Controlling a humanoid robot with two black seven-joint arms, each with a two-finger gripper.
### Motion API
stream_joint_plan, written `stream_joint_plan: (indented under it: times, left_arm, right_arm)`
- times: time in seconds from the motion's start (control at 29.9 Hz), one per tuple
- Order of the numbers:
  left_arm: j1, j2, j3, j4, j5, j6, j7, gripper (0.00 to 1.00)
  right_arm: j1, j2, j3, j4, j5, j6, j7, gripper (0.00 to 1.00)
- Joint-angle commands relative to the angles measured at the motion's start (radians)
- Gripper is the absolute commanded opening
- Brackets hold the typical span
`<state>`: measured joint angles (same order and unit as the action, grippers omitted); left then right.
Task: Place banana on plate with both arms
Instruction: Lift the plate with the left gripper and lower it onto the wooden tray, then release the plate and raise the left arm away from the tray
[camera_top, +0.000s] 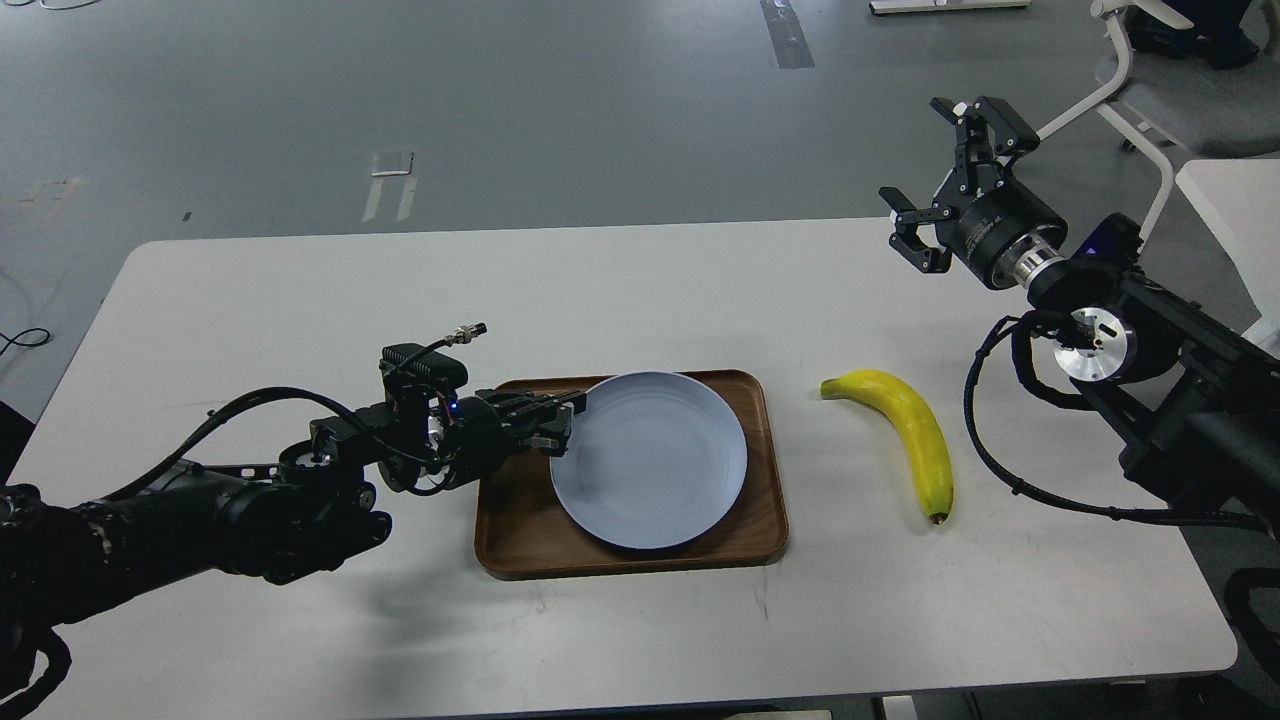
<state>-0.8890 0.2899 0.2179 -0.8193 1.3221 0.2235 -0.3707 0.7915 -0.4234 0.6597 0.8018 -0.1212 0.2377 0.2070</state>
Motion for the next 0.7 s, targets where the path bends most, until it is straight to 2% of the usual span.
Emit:
stream_joint_plan:
  times: [0.0,0.03,0.1,0.23,0.3,0.37,0.43,0.57,0.64,0.67]
  left_arm:
    - [-0.001,0.006,0.0,-0.003,-0.001,0.002,0.001,0.19]
    - [-0.001,0.009,0.0,-0.009,-0.001,0.002,-0.002,0.39]
    - [-0.001,0.02,0.0,-0.017,-0.001,0.002,-0.004,0.44]
    - [-0.001,0.048,0.0,-0.027,-0.001,-0.003,-0.004,0.62]
    - [-0.004,0.052,0.0,-0.027,-0.003,-0.003,-0.005,0.66]
    - [-0.013,0.072,-0.012,-0.027,-0.018,-0.003,-0.008,0.77]
    - [-0.037,0.107,-0.047,-0.031,-0.049,0.004,-0.011,0.97]
    - [-0.094,0.124,-0.222,-0.049,-0.268,-0.009,-0.011,0.98]
    - [-0.123,0.138,-0.36,-0.058,-0.512,-0.044,-0.008,0.98]
    - [-0.129,0.143,-0.388,-0.058,-0.574,-0.062,-0.007,0.98]
  right_arm:
    - [0.002,0.005,-0.002,0.001,0.0,0.0,0.0,1.0]
    - [0.002,0.005,-0.002,0.001,0.0,0.0,0.0,1.0]
    - [0.002,0.005,-0.002,0.001,0.0,0.0,0.0,1.0]
    - [0.002,-0.003,-0.002,0.002,0.0,0.0,0.0,1.0]
    - [0.002,-0.008,-0.003,0.004,0.0,0.003,0.0,1.0]
    - [0.002,-0.026,-0.015,0.014,-0.002,0.012,0.0,1.0]
    - [0.003,-0.076,-0.041,0.077,-0.027,0.012,0.002,1.0]
    - [0.041,-0.179,-0.173,0.187,-0.286,-0.003,0.005,1.0]
    - [0.103,-0.27,-0.286,0.255,-0.713,-0.038,0.012,1.0]
    - [0.109,-0.287,-0.316,0.266,-0.824,-0.052,0.015,1.0]
